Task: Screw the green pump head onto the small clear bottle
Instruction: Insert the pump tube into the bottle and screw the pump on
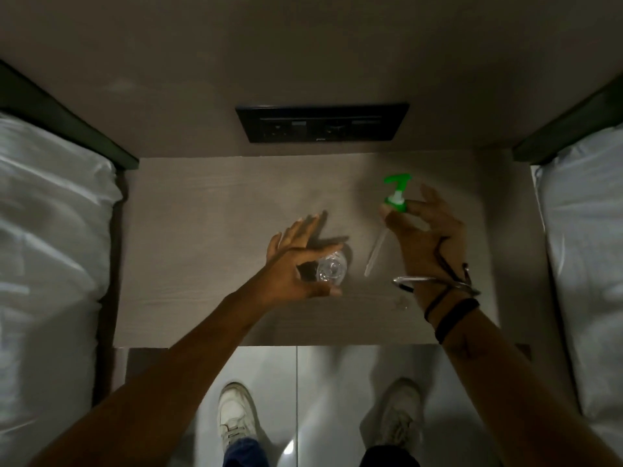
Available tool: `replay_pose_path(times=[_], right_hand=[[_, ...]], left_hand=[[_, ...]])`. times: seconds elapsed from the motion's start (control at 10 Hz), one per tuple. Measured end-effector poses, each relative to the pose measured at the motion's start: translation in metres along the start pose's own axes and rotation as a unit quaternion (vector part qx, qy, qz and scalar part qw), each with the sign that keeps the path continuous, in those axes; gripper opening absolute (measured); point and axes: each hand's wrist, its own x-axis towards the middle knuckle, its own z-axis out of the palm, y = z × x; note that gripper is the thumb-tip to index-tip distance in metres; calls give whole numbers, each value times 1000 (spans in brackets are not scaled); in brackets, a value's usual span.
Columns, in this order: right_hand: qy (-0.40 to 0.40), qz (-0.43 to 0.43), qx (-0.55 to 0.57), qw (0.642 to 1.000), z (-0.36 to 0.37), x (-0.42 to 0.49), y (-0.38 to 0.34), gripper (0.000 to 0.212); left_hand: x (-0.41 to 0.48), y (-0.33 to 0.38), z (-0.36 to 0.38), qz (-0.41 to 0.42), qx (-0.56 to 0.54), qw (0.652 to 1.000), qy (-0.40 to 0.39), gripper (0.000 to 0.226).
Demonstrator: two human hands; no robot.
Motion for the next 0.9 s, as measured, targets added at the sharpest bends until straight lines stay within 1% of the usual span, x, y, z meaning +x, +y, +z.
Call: replay_pose_path(times=[0.1,0.2,0.3,0.4,0.5,0.6,0.7,0.8,0.9], right_hand=[[52,-68,116,989,-6,-16,-17,24],[70,-69,215,972,3,-23,-20,30],[54,-57,248,966,14,-26,-24,29],[41,-54,197,978,24,-32,-20,25],[2,-72,143,987,32,-40,-16,30],[-32,-106,71,991,38,-47,-6,34],[-62,-168,-15,984,41,-55,7,37],[-49,-161,-6,986,46,-57,15,39],[-38,-153,-1,987,51,-53,15,40]], left_hand=[[-2,1,4,-18,-20,1000,4,76],[-4,2,4,-17,-27,999,12,74],[-5,3,2,-23,-28,999,8,74],[-5,5,2,-28,-29,999,3,75],[-6,3,5,-7,-43,999,17,74],[-5,0,9,12,-46,998,43,65],[-1,-5,14,23,-17,998,60,65],[0,-10,15,31,-9,998,55,66],[-1,-12,14,20,-15,998,59,65]])
